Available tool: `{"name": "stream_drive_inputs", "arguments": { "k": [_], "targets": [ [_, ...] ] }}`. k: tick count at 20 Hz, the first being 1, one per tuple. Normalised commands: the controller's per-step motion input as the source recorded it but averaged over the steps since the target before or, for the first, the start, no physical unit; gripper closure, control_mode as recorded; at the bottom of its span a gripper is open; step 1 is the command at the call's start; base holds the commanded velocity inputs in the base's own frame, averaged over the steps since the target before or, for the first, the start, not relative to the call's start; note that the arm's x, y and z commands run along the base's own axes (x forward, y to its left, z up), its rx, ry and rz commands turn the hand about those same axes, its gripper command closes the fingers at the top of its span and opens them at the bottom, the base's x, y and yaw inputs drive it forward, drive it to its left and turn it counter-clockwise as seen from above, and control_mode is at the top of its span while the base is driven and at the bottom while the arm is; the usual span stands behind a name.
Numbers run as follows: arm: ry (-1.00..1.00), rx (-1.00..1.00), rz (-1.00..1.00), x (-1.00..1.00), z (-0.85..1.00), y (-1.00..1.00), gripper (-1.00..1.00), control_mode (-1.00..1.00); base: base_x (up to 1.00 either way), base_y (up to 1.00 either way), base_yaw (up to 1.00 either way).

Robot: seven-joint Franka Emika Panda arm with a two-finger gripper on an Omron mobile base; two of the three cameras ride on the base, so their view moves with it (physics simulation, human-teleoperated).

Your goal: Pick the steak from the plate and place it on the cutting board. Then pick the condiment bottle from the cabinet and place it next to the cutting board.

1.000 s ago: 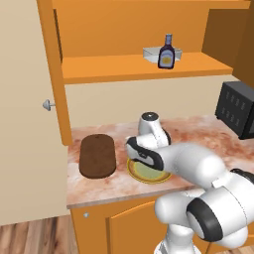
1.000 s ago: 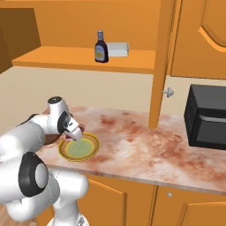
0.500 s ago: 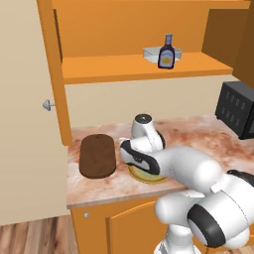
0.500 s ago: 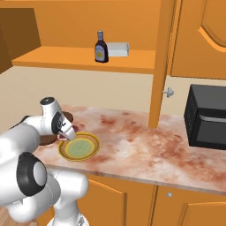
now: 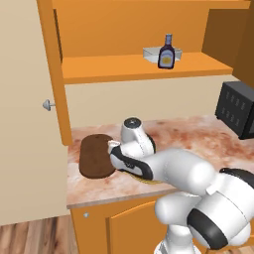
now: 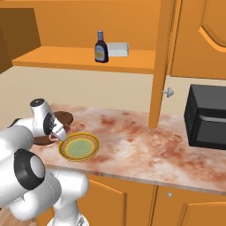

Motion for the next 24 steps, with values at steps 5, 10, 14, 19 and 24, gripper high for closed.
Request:
{"name": "stream_drive_inputs", "arguments": {
  "k": [5,10,14,19,24],
  "targets": [
    [0.00,0.00,0.00,0.00,0.00,0.44,1.00,-1.00,0.00,0.00,0.00],
    [0.00,0.00,0.00,0.00,0.00,0.43,1.00,-1.00,0.00,0.00,0.00],
    [0.00,0.01,-0.01,0.00,0.00,0.36,1.00,-1.00,0.00,0.00,0.00],
    [-0.01,0.00,-0.03,0.14,0.00,0.23,1.00,-1.00,0.00,0.00,0.00],
    [-0.03,0.01,-0.02,0.26,-0.01,0.11,1.00,-1.00,0.00,0.00,0.00]
  ]
}}
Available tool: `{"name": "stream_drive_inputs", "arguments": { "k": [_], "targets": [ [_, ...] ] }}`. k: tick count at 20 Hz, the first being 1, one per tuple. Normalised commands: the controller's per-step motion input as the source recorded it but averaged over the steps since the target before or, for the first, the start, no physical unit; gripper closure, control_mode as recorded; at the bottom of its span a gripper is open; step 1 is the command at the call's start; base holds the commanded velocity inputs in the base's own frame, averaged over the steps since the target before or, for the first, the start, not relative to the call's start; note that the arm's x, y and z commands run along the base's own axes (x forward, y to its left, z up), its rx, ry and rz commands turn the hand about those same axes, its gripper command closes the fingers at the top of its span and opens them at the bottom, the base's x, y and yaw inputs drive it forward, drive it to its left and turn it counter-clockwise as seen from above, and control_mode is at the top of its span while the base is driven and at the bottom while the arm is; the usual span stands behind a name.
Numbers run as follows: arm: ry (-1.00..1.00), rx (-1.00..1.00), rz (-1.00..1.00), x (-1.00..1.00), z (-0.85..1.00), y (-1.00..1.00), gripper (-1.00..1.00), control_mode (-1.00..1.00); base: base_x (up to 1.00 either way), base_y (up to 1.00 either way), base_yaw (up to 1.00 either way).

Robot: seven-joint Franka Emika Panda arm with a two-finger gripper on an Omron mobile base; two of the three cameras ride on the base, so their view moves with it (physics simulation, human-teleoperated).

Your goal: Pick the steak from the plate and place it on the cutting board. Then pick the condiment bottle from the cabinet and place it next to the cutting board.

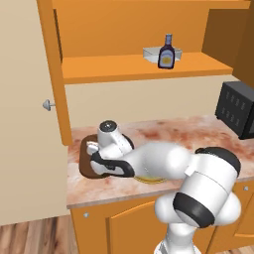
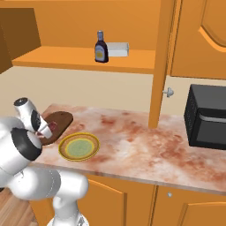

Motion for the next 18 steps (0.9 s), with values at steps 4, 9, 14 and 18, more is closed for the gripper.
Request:
{"name": "stream_drive_inputs", "arguments": {
  "k": [4,9,14,18],
  "targets": [
    [-0.04,0.00,-0.01,0.22,-0.03,0.05,1.00,-1.00,0.00,0.00,0.00],
    [-0.04,0.00,0.00,0.12,-0.05,0.00,1.00,-1.00,0.00,0.00,0.00],
    [-0.04,0.00,0.00,0.08,-0.22,0.00,1.00,-1.00,0.00,0.00,0.00],
    [-0.03,0.00,0.00,0.07,-0.28,0.00,1.00,-1.00,0.00,0.00,0.00]
  ]
}}
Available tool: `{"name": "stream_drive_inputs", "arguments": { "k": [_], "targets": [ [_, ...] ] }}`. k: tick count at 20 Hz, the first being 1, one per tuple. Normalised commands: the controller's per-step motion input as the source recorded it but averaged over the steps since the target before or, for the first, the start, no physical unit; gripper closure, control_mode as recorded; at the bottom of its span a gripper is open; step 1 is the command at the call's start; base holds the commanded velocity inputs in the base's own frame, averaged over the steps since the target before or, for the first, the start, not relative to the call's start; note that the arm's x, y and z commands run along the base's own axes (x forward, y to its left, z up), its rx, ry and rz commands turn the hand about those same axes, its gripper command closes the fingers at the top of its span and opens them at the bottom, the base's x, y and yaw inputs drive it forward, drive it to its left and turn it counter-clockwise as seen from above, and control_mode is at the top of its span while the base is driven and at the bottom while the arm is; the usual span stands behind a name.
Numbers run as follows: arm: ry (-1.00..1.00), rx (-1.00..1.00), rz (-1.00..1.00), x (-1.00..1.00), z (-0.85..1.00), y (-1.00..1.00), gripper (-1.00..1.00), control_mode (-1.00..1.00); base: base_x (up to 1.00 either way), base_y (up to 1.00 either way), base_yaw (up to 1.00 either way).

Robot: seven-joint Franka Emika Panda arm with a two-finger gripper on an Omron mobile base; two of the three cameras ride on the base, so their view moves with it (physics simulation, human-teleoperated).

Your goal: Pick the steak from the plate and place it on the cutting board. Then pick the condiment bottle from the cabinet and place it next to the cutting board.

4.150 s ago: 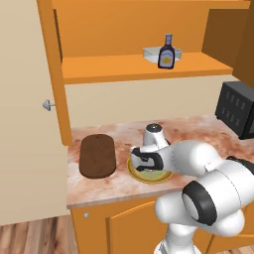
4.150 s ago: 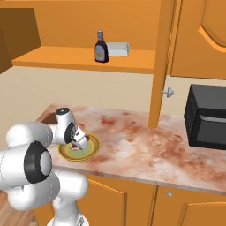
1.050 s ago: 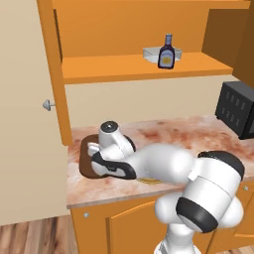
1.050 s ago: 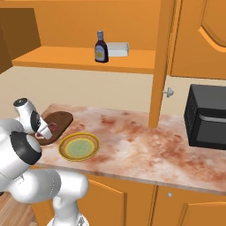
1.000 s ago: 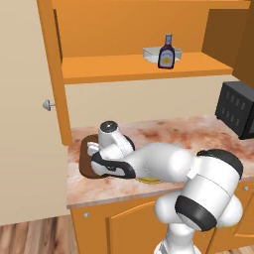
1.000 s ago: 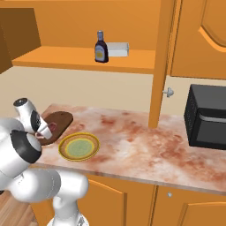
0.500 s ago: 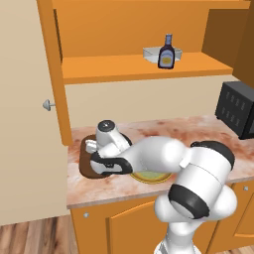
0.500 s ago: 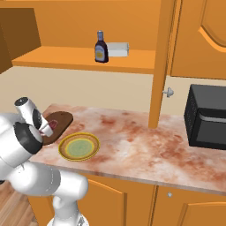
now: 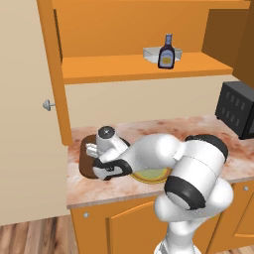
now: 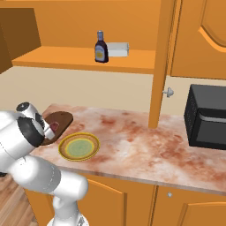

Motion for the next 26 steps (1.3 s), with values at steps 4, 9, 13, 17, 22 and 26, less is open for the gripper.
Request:
{"name": "stream_drive_inputs", "arguments": {
  "k": [4,9,13,17,22,26],
  "targets": [
    [-0.01,0.00,0.00,0.13,-0.18,0.00,1.00,-1.00,0.00,0.00,0.00],
    [0.00,0.02,-0.01,0.25,-0.07,0.00,1.00,-1.00,0.00,0.00,0.00],
    [0.01,0.00,-0.01,0.24,-0.08,0.03,1.00,-1.00,0.00,0.00,0.00],
    [0.02,0.00,0.00,0.23,-0.08,0.15,1.00,-1.00,0.00,0.00,0.00],
    [0.01,0.00,0.00,0.17,-0.10,0.27,1.00,-1.00,0.00,0.00,0.00],
    [0.00,0.00,0.00,0.12,-0.18,0.23,1.00,-1.00,0.00,0.00,0.00]
  ]
}}
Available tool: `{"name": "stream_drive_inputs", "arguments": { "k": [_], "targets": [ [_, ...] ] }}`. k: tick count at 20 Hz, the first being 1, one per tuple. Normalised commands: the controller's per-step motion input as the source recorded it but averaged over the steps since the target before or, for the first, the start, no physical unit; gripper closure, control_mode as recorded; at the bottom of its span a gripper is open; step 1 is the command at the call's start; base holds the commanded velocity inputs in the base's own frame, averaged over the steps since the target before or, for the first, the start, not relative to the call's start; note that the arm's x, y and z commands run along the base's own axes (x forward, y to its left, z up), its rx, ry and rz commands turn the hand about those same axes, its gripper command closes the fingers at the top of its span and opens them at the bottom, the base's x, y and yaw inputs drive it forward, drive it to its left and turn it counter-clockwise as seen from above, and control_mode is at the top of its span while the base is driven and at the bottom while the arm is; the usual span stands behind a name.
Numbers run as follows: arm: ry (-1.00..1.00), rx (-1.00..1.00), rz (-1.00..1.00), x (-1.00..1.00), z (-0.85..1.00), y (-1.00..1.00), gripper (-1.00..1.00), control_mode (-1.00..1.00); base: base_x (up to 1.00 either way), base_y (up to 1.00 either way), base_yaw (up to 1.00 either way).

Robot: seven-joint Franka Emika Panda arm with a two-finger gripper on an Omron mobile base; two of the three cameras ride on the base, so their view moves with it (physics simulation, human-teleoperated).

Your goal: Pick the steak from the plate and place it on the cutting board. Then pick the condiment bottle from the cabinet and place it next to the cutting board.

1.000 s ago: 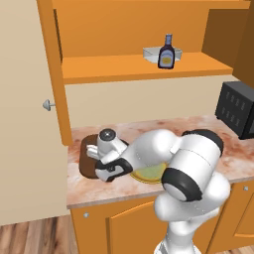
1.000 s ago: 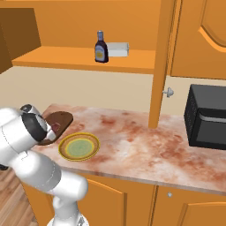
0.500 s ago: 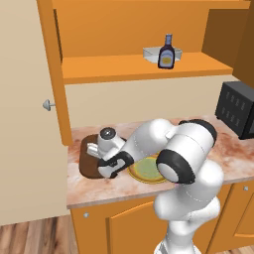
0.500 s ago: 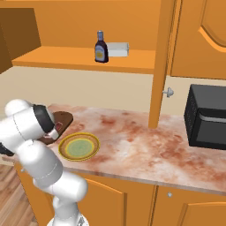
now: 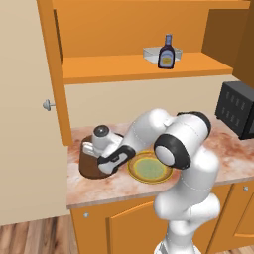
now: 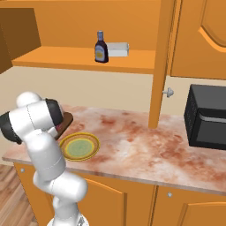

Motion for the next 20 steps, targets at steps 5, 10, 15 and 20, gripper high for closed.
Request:
{"name": "stream_drive_inputs", "arguments": {
  "k": [5,10,15,20],
  "targets": [
    [0.00,0.00,0.00,0.13,-0.28,0.21,1.00,-1.00,0.00,0.00,0.00],
    [0.00,0.00,0.00,0.12,-0.42,0.15,1.00,-1.00,0.00,0.00,0.00],
    [0.00,0.01,0.00,0.10,-0.55,0.05,1.00,-1.00,0.00,0.00,0.00],
    [-0.01,0.19,0.00,0.05,-0.56,-0.16,1.00,-1.00,0.00,0.00,0.00]
  ]
}}
